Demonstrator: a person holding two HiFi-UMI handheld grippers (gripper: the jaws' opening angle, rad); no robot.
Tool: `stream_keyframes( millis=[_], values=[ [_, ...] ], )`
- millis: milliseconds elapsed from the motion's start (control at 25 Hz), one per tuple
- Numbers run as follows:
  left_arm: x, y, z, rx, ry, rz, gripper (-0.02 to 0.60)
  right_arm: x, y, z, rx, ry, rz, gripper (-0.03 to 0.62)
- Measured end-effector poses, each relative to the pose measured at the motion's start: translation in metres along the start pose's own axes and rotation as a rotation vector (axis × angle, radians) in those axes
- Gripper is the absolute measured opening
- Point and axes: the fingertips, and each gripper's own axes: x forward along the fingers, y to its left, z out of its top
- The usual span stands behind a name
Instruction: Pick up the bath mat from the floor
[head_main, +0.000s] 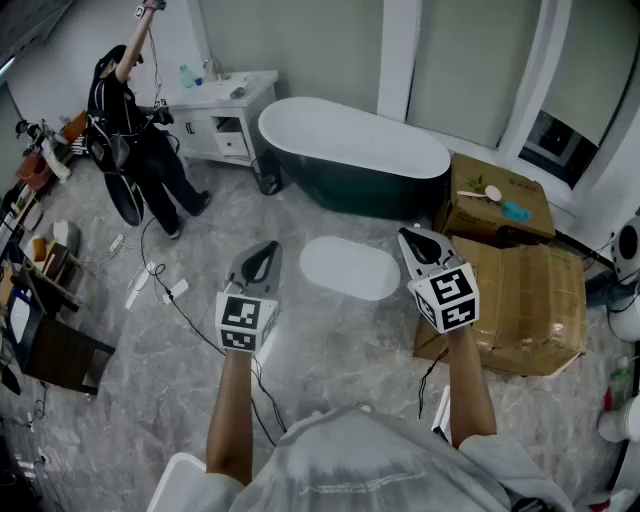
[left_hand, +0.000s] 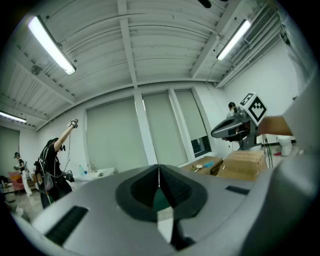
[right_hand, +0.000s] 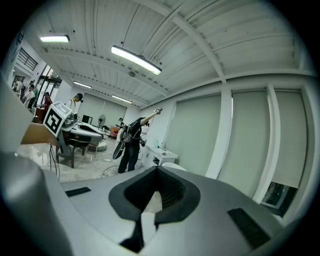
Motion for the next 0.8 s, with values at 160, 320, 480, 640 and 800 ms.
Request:
stream_keyframes(
  millis=[160, 320, 480, 640, 800],
  values=[
    [0.001, -0.0026, 0.0047, 0.003, -0.008, -0.003, 0.018, -0.0011, 0.0015, -0.001, 0.005, 0.001, 0.001, 0.015],
    [0.0033, -0.0069, 0.0052, 0.006, -0.016, -0.003, 0.02, -0.003, 0.0017, -0.0028, 0.017, -0.023, 0.022, 0.015],
    [0.0053, -0.0083, 0.0098, 0.012, -0.03, -0.002, 0.02, -0.0026, 0.0004, -0.0057, 0.023, -0.028, 0.031, 0.015],
    [0.0058, -0.0071, 0.0083, 0.001, -0.026, -0.001, 0.02, -0.0018, -0.0005, -0.0051, 0.031, -0.038, 0.036, 0.015],
    [0.0068, -0.009, 0.0068, -0.023, -0.016, 0.003, 0.02, -0.003, -0.002, -0.0062, 0.025, -0.037, 0.041, 0.016]
  ],
)
